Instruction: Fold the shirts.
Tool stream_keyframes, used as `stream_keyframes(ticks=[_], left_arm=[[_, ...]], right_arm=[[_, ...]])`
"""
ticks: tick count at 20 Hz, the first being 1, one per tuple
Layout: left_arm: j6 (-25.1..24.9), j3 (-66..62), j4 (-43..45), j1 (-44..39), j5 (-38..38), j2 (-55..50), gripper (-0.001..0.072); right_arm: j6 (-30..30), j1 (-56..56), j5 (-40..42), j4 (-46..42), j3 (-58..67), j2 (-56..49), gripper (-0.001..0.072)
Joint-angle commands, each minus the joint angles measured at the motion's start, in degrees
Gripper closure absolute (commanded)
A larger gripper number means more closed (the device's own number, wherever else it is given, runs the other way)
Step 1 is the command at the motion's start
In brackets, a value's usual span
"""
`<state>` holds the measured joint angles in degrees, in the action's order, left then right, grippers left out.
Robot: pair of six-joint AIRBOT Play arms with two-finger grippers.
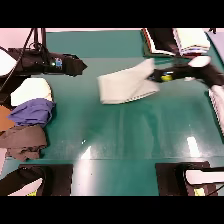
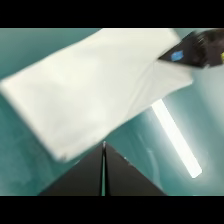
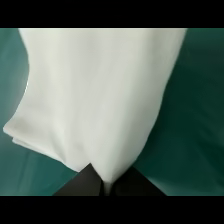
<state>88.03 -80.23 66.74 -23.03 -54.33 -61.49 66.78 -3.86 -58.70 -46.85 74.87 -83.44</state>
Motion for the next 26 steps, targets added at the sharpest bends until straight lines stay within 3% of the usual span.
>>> stream_keyframes(ticks=[1, 4, 8, 15, 20, 26], left_arm=[[0.59, 0.04, -0.61, -1.70, 1.64, -0.04, 0.0684], [2.05, 0.04, -1.27, -1.70, 2.82, -0.31, 0.0684], [2.21, 0.04, -1.27, -1.70, 2.82, -1.07, 0.0684], [3.54, 0.07, -1.27, -1.70, 0.83, -2.45, 0.0684], [3.52, 0.07, -1.29, -1.70, 0.90, -2.45, 0.0684], [3.41, 0.07, -1.20, -1.70, 0.81, -2.45, 0.0684]], right_arm=[[0.46, -18.25, 0.22, -5.35, -5.03, 9.68, 0.0697], [0.17, -33.22, 0.26, -5.25, -3.43, 10.97, 0.0698], [0.17, -43.23, 0.02, -5.27, 2.56, 7.98, 0.0698], [0.22, -45.33, -0.24, -5.35, 15.06, 3.15, 0.0698], [0.17, -46.80, -5.40, -6.21, 21.27, 3.17, 0.0698], [0.17, -51.15, -8.74, -16.39, 15.91, 7.19, 0.0698]])
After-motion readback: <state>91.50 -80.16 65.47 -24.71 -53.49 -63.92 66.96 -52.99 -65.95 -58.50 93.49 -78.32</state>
